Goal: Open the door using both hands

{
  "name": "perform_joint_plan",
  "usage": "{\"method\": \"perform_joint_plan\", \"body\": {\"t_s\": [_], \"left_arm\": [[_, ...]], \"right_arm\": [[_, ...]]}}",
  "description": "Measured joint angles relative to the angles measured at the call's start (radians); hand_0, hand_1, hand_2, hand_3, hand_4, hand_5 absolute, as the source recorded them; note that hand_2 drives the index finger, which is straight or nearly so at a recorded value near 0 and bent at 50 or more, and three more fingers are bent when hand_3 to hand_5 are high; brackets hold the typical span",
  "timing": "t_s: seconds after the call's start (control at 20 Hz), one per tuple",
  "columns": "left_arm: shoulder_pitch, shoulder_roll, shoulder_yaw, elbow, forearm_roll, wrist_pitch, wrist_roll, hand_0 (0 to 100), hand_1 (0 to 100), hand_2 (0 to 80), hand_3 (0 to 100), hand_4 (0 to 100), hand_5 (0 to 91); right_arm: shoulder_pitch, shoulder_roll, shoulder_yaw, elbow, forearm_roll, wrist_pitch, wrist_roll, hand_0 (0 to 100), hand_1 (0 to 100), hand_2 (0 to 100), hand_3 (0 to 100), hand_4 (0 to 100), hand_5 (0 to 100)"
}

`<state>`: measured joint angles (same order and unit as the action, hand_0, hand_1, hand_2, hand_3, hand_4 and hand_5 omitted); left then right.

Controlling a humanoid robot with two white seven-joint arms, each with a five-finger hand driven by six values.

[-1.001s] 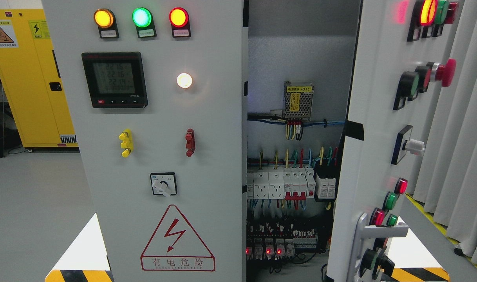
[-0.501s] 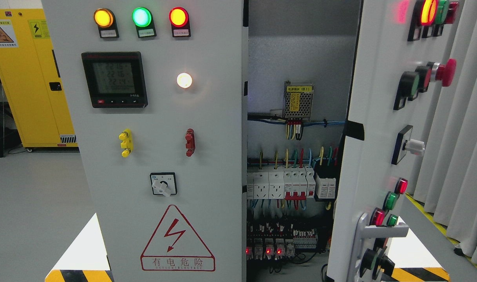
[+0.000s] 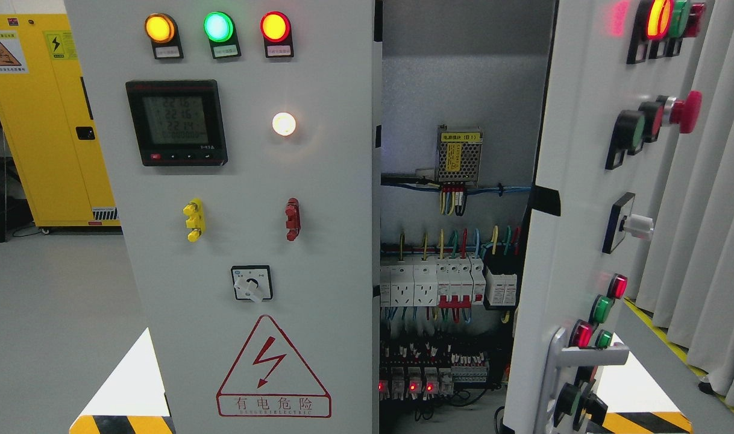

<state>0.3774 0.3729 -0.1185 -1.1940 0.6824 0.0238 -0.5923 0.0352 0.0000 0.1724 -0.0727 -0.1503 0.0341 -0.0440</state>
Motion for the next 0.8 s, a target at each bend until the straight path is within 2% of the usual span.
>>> {"method": "perform_joint_plan", "body": {"t_s": [0.25,0.45,0.8], "left_arm": [[-0.003,0.097,-0.016,-0.240,0.032,0.002,-0.091,12,56,0.0,0,0,0.0],[-0.055,0.157,-0.048,-0.386,0.043,0.005,-0.119,12,56,0.0,0,0,0.0],[-0.284,0.214,-0.148,-0.548,0.055,0.046,-0.128,12,56,0.0,0,0,0.0]], "right_arm": [[0.000,0.000,0.000,0.000,0.000,0.000,0.000,0,50,4,0,0,0],[0.005,0.000,-0.001,-0.001,0.000,0.000,0.000,0,50,4,0,0,0],[0.017,0.000,-0.003,-0.002,0.000,0.000,0.000,0,50,4,0,0,0]]}}
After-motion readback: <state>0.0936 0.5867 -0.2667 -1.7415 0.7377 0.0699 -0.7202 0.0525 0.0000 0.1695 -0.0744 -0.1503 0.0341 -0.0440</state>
